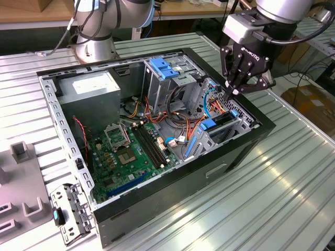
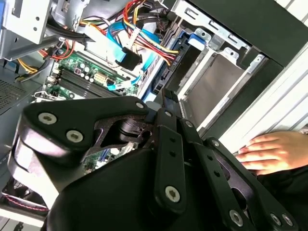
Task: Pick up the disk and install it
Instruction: 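Insert the second disk wire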
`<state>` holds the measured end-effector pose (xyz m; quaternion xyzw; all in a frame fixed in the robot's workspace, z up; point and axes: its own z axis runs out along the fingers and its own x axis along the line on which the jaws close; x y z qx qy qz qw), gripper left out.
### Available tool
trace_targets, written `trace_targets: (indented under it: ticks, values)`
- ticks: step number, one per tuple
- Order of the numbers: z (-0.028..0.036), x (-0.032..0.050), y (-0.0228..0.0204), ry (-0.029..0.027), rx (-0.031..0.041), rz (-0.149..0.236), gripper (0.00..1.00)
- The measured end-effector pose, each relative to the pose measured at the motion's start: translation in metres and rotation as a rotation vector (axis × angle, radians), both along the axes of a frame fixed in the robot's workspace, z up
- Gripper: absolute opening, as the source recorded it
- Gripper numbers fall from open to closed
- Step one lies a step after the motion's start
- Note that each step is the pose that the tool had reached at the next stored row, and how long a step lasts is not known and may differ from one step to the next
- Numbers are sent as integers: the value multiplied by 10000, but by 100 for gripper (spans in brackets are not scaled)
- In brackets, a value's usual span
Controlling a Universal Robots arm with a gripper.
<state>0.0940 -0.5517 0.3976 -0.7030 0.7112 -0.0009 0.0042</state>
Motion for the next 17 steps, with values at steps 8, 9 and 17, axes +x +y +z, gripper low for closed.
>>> trace_targets:
  ticks: [8, 9, 17]
  values:
    - [12, 41, 242, 140, -347, 0, 11]
    - [14, 58, 320, 158, -384, -1, 11]
    - [-2, 104, 533, 234, -628, -1, 11]
